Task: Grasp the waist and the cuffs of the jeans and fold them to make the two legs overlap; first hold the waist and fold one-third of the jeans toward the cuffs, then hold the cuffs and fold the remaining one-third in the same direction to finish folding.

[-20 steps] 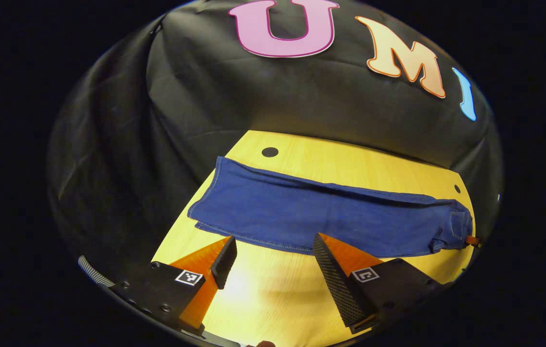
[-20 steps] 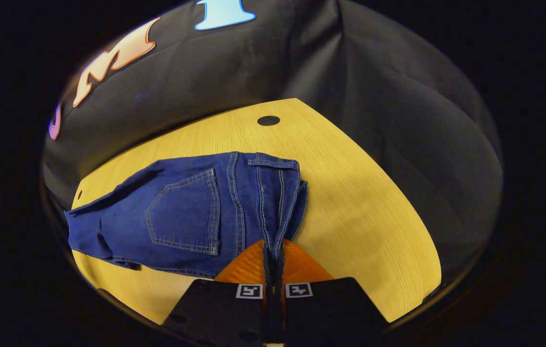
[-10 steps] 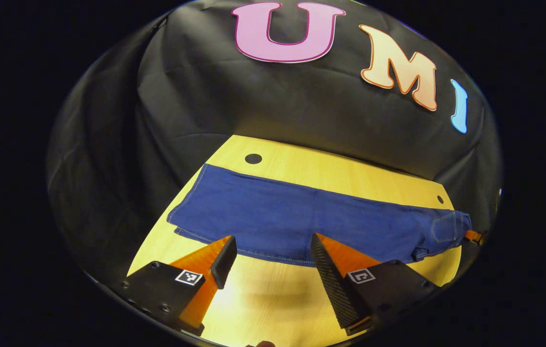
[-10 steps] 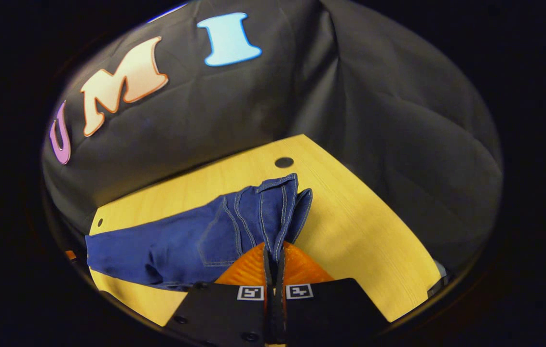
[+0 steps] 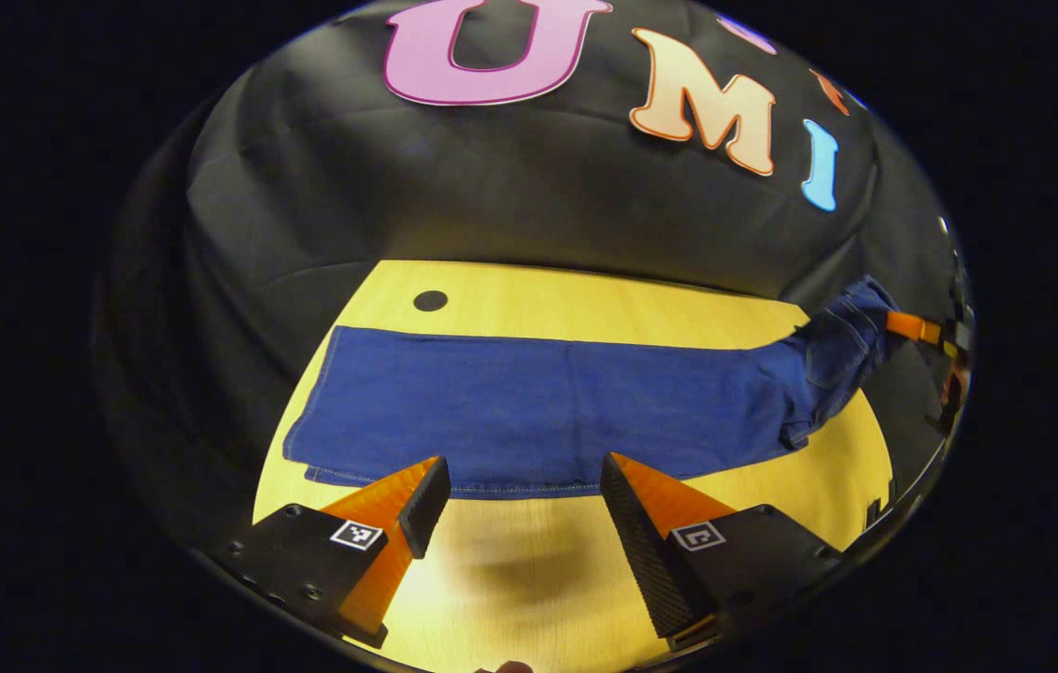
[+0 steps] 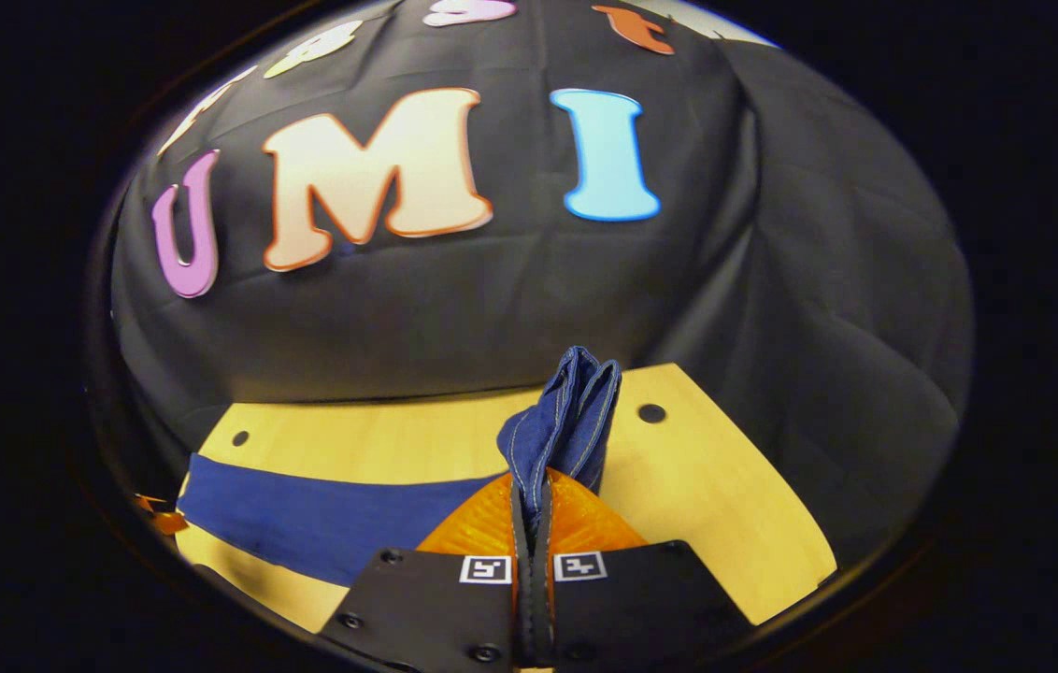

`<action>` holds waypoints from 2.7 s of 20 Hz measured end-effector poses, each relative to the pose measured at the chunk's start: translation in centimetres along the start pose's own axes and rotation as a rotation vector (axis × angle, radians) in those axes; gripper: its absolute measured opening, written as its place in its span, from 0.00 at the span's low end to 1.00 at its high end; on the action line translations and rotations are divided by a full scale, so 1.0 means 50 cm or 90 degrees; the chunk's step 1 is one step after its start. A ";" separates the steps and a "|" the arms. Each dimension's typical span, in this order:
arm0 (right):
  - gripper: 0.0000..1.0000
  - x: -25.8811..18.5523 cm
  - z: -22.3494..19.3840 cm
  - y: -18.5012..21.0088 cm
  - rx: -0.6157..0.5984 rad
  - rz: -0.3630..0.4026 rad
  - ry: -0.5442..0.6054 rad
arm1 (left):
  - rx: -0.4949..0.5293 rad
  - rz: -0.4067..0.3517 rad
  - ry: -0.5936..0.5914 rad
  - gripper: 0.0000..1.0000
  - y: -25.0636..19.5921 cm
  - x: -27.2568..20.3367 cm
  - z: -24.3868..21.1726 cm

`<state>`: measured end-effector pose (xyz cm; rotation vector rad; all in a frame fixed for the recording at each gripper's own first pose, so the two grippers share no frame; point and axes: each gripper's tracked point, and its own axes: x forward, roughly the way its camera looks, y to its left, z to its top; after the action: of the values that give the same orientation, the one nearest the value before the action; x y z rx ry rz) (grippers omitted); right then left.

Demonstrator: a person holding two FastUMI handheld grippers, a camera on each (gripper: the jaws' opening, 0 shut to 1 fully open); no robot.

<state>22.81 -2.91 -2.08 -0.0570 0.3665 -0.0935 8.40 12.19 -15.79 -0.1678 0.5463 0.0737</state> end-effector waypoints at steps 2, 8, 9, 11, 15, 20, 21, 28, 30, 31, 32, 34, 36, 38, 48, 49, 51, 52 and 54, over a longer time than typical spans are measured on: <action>0.03 -0.003 0.009 0.089 -0.003 0.032 -0.005 | 0.002 -0.016 -0.007 0.96 0.001 0.003 -0.002; 0.02 0.004 -0.042 0.341 0.000 0.147 0.021 | -0.012 -0.044 -0.011 0.96 0.017 0.008 -0.022; 0.02 0.007 -0.063 0.385 0.004 0.170 0.030 | -0.010 -0.043 -0.010 0.96 0.027 0.007 -0.027; 0.02 0.014 -0.109 0.469 0.006 0.220 0.056 | -0.012 -0.044 -0.012 0.96 0.050 0.001 -0.036; 0.02 0.038 -0.246 0.609 0.002 0.291 0.127 | -0.029 -0.041 -0.007 0.96 0.079 0.009 -0.058; 0.03 0.107 -0.430 0.674 -0.066 0.284 0.223 | -0.051 -0.024 -0.014 0.96 0.131 0.011 -0.071; 0.02 0.109 -0.428 0.677 -0.068 0.279 0.229 | -0.054 -0.016 -0.016 0.96 0.143 0.009 -0.071; 0.29 0.078 -0.402 0.711 -0.012 0.330 0.227 | -0.083 0.042 -0.031 0.96 0.254 0.010 -0.065; 0.56 0.061 -0.383 0.699 -0.019 0.338 0.223 | -0.089 0.059 -0.021 0.96 0.299 0.015 -0.068; 0.78 0.045 -0.369 0.691 -0.023 0.344 0.214 | -0.087 0.072 -0.016 0.96 0.327 0.018 -0.066; 1.00 0.047 -0.363 0.685 -0.025 0.344 0.204 | -0.085 0.079 -0.010 0.96 0.349 0.025 -0.062; 0.94 0.021 -0.336 0.654 -0.014 0.344 0.192 | -0.078 0.085 0.009 0.96 0.386 0.037 -0.052; 0.94 -0.002 -0.313 0.615 -0.004 0.336 0.184 | -0.067 0.083 0.035 0.96 0.419 0.052 -0.044; 0.98 -0.018 -0.305 0.566 -0.007 0.316 0.178 | -0.052 0.073 0.071 0.96 0.440 0.068 -0.034; 0.98 -0.084 -0.311 0.400 0.069 0.248 0.196 | 0.040 0.026 0.264 0.96 0.470 0.139 -0.076; 0.98 -0.089 -0.311 0.390 0.074 0.242 0.193 | 0.051 0.026 0.282 0.96 0.470 0.137 -0.080; 0.94 -0.095 -0.304 0.370 0.080 0.230 0.186 | 0.063 0.016 0.316 0.95 0.467 0.133 -0.087; 0.98 -0.096 -0.302 0.362 0.082 0.225 0.185 | 0.064 0.013 0.331 0.96 0.469 0.132 -0.092; 0.98 -0.100 -0.296 0.347 0.087 0.215 0.179 | 0.067 0.021 0.361 0.96 0.476 0.125 -0.100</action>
<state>14.22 14.27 -15.34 0.1547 0.6443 0.2104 8.45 34.86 -26.57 -0.0737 1.1161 0.0285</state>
